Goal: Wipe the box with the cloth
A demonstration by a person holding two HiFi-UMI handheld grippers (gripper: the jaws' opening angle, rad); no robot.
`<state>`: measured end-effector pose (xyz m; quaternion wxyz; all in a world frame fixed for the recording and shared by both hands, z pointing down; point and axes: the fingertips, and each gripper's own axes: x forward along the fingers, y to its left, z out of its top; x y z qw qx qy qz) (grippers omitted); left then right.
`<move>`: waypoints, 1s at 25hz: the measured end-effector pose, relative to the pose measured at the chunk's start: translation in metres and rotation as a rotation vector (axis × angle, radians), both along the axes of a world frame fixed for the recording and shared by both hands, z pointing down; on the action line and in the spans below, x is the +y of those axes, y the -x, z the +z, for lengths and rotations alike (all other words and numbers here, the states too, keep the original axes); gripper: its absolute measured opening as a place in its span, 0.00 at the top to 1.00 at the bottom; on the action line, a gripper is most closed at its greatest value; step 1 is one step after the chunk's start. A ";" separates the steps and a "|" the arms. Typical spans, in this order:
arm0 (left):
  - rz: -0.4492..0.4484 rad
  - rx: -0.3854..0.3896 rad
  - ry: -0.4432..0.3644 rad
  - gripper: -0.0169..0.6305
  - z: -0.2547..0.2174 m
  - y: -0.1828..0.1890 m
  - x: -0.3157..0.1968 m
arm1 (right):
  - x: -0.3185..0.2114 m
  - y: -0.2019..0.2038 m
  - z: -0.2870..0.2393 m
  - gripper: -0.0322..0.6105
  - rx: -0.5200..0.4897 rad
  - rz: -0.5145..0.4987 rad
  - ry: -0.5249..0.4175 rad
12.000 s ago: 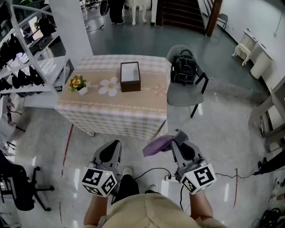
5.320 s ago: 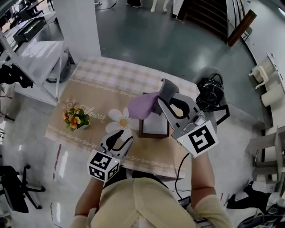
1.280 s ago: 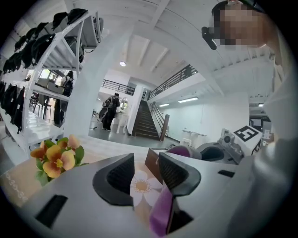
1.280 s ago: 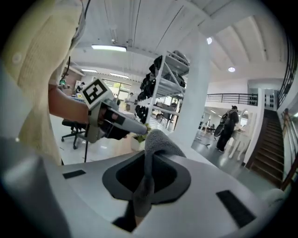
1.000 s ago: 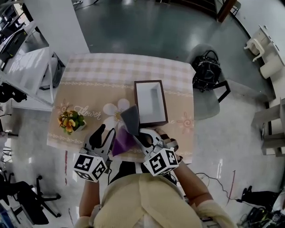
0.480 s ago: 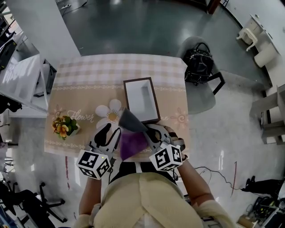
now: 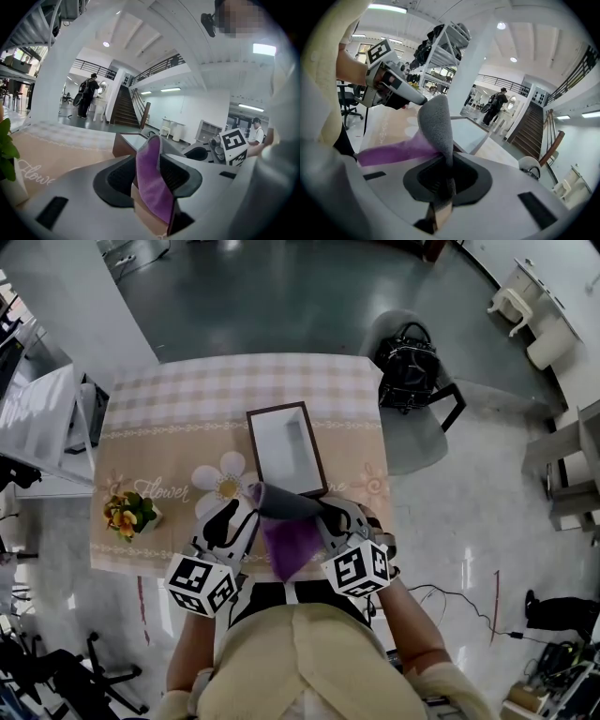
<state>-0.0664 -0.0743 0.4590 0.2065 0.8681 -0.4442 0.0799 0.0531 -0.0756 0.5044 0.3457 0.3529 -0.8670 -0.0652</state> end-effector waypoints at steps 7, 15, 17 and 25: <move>0.013 -0.002 0.008 0.72 0.002 -0.006 -0.001 | -0.013 -0.028 -0.002 0.89 -0.010 0.096 0.008; 0.033 0.003 0.006 0.72 0.002 -0.017 -0.006 | -0.023 -0.055 -0.010 0.89 -0.008 0.153 -0.001; 0.042 0.003 0.007 0.72 0.003 -0.021 -0.006 | -0.025 -0.060 -0.015 0.89 -0.004 0.153 -0.006; 0.057 0.001 0.017 0.72 0.003 -0.029 -0.011 | -0.034 -0.073 -0.055 0.89 -0.011 0.134 -0.046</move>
